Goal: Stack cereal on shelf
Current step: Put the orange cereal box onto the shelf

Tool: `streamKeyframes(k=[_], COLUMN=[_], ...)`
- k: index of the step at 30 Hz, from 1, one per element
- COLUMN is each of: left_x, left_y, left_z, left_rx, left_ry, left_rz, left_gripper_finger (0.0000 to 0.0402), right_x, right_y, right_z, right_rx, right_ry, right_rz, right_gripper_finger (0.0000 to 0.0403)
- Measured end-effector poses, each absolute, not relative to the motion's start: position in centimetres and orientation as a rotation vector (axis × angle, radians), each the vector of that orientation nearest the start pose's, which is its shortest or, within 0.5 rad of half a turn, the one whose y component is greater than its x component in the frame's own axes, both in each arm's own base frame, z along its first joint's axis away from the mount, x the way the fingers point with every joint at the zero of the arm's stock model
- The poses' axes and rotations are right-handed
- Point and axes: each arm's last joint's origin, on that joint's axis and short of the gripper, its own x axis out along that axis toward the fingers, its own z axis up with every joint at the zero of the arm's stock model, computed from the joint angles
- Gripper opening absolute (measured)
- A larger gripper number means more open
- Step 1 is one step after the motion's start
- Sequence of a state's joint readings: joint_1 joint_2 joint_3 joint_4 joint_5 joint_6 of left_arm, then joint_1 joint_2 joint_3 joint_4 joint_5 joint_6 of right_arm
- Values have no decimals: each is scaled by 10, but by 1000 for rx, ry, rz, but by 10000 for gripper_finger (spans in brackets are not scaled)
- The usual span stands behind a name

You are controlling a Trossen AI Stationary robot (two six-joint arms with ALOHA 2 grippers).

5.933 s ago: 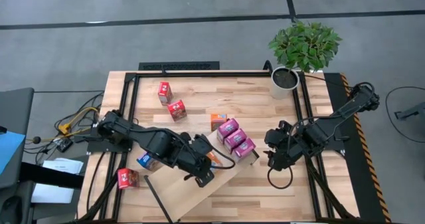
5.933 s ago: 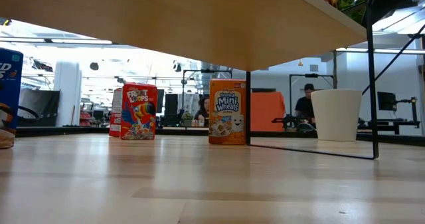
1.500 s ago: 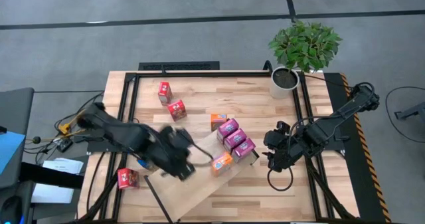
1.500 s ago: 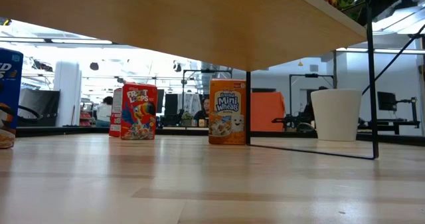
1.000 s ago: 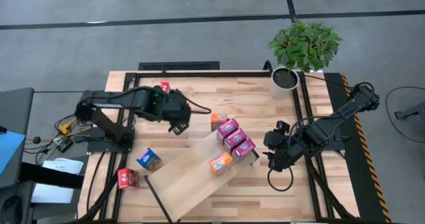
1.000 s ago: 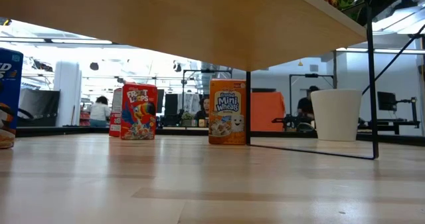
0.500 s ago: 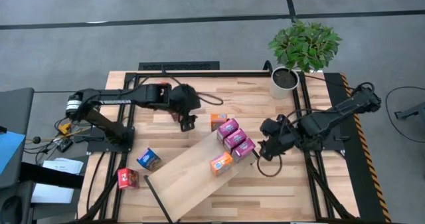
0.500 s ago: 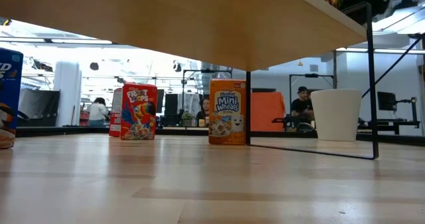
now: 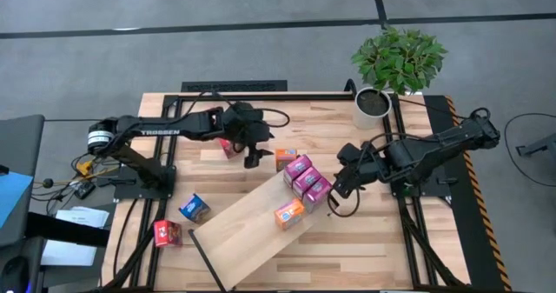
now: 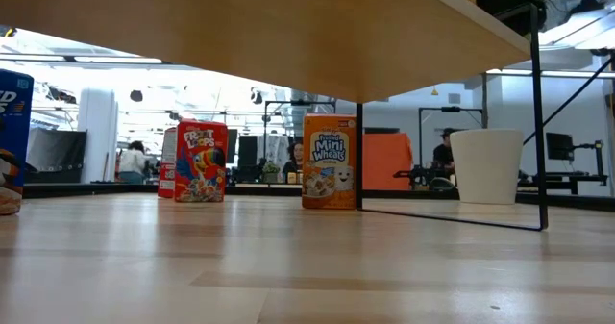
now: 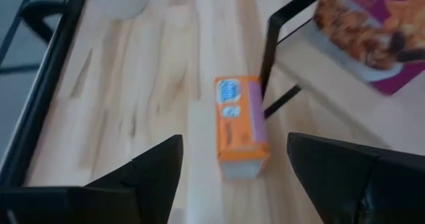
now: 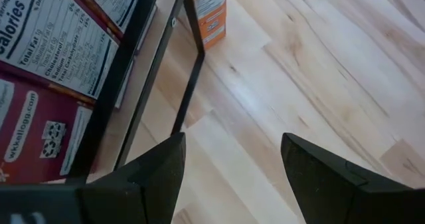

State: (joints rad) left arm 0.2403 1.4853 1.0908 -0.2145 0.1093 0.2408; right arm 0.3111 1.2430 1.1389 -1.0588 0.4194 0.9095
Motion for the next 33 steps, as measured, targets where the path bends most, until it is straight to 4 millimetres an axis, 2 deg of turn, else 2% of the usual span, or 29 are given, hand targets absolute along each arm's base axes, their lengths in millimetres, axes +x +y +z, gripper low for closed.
streamKeyframes(k=[11, 19, 28, 33], left_x=[337, 343, 349, 350], left_y=[74, 75, 75, 76], left_z=[236, 227, 208, 207], left_rx=[125, 136, 137, 133], left_ry=[628, 643, 700, 703], left_rz=[25, 34, 15, 19], left_gripper_finger=[260, 260, 260, 244], right_x=[215, 215, 215, 215], right_y=[55, 55, 55, 55], right_z=[301, 301, 301, 301], right_rx=[377, 378, 378, 378], right_ry=[950, 949, 950, 950], right_rz=[-559, -557, -558, -558], right_gripper_finger=[274, 274, 274, 274])
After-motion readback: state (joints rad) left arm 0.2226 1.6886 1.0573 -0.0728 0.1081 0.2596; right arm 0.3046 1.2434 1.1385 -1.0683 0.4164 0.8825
